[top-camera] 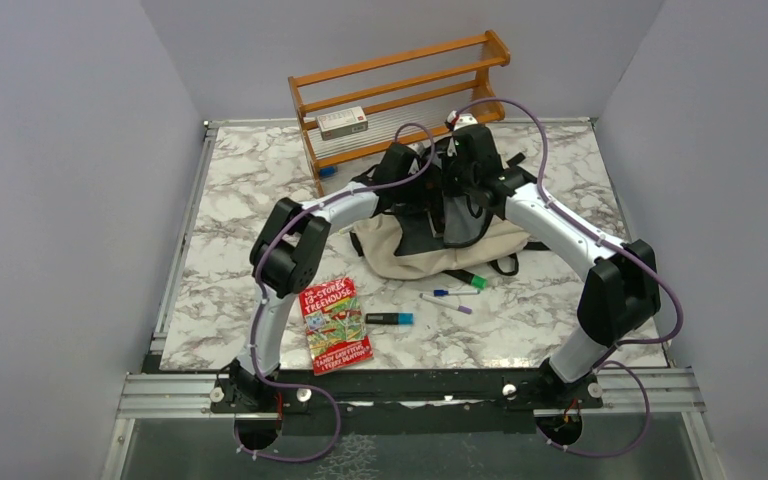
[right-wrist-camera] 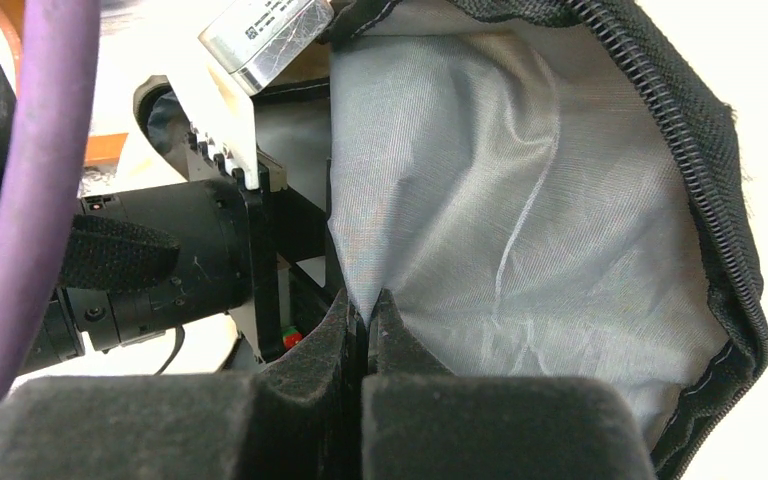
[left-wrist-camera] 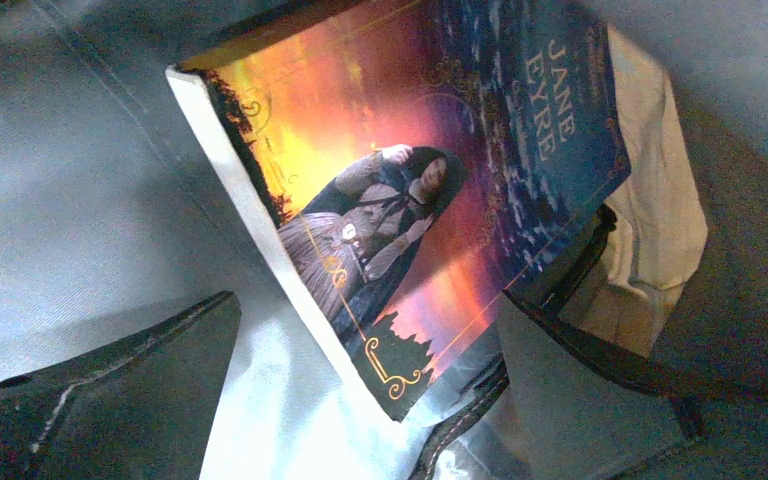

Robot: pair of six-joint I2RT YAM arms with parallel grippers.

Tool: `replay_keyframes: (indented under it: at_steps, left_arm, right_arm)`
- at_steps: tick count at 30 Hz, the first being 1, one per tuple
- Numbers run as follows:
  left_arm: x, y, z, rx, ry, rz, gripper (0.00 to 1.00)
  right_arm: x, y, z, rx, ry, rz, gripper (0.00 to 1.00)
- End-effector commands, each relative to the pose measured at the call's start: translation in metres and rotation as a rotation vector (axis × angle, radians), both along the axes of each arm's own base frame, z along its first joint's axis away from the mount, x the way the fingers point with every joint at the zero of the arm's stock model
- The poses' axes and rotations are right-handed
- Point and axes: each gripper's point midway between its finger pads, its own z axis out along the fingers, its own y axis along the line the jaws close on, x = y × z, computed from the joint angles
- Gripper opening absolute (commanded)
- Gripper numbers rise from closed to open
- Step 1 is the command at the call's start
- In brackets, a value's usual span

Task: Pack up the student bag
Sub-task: Place the book in the student bag.

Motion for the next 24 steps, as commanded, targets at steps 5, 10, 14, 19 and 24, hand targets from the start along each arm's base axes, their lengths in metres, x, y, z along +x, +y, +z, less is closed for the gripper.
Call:
replay_keyframes:
  at_steps: [5,10,14,19,24]
  left_arm:
    - [0.004,0.043,0.086,0.026,-0.167,0.035,0.99]
    - [-0.017,0.063,0.111,0.045,-0.248,-0.002,0.99]
    - [-0.042,0.082,0.117,0.064,-0.280,-0.033,0.99]
    - [-0.069,0.102,0.120,-0.001,-0.314,-0.070,0.97]
    - [-0.084,0.099,0.120,-0.088,-0.293,-0.120,0.90]
  right_arm:
    - [-0.001,0.007,-0.001,0.027,-0.004,0.025,0.01]
    - [-0.002,0.006,-0.007,0.018,0.016,0.023,0.01]
    - [-0.001,0.001,-0.010,0.004,0.016,-0.001,0.01]
    - [0.001,-0.002,-0.017,-0.009,0.027,-0.010,0.01]
    - [-0.002,0.006,-0.015,0.026,0.032,0.024,0.01]
